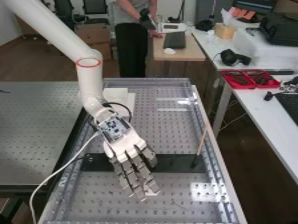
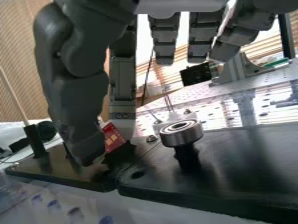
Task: Grab the pcb board and place it in the clear container
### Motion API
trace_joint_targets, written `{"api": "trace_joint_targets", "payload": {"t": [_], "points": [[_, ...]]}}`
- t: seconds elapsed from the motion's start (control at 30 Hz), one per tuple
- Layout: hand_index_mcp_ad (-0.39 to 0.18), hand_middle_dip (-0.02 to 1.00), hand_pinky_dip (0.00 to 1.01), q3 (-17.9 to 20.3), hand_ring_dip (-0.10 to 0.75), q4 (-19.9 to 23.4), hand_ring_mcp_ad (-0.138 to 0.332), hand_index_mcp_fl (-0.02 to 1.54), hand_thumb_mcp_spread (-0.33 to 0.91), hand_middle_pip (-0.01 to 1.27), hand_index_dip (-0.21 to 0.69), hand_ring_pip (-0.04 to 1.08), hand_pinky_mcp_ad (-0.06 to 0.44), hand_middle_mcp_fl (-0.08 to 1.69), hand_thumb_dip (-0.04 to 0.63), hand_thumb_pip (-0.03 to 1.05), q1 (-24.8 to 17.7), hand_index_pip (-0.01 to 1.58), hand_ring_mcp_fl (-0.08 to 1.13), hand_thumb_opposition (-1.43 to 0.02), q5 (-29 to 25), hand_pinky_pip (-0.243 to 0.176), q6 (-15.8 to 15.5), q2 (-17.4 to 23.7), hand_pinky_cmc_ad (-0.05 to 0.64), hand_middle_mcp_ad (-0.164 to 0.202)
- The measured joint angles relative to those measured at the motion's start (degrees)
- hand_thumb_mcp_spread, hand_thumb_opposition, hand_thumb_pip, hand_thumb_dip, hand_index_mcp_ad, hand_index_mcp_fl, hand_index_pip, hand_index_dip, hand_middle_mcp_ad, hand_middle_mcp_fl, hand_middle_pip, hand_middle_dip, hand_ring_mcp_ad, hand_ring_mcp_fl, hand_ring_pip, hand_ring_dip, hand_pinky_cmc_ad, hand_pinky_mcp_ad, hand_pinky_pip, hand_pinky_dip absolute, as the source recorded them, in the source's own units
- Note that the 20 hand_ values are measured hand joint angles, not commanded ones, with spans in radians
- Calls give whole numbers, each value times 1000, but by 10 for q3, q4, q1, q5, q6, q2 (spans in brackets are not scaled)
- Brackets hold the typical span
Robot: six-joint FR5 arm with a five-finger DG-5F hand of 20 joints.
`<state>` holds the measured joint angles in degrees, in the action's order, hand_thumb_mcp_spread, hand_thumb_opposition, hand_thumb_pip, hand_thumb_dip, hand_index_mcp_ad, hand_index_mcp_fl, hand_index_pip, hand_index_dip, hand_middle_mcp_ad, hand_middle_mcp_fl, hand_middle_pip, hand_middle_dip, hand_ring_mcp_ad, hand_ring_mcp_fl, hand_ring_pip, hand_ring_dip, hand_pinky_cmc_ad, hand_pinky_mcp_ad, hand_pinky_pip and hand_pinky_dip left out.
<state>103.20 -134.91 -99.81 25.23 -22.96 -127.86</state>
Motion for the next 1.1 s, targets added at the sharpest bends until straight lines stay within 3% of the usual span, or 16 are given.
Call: {"api": "trace_joint_targets", "payload": {"t": [0.57, 0.63, 1.1], "points": [[-120, 154, 192, 6, 28, 23, 171, 642, 632, 154, 272, 91, 129, -5, 236, 346, 5, 1178, 47, -901, 4, -89, -20, 9, 265, 105], [-136, 154, 188, 7, 28, 26, 171, 721, 670, 154, 284, 91, 133, -5, 234, 372, 5, 1182, 47, -890, 5, -89, -21, 9, 264, 105], [-136, 154, 192, 7, 28, 30, 168, 721, 674, 154, 284, 91, 129, -5, 234, 372, 7, 1182, 47, -894, 5, -89, -22, 12, 264, 101]]}}
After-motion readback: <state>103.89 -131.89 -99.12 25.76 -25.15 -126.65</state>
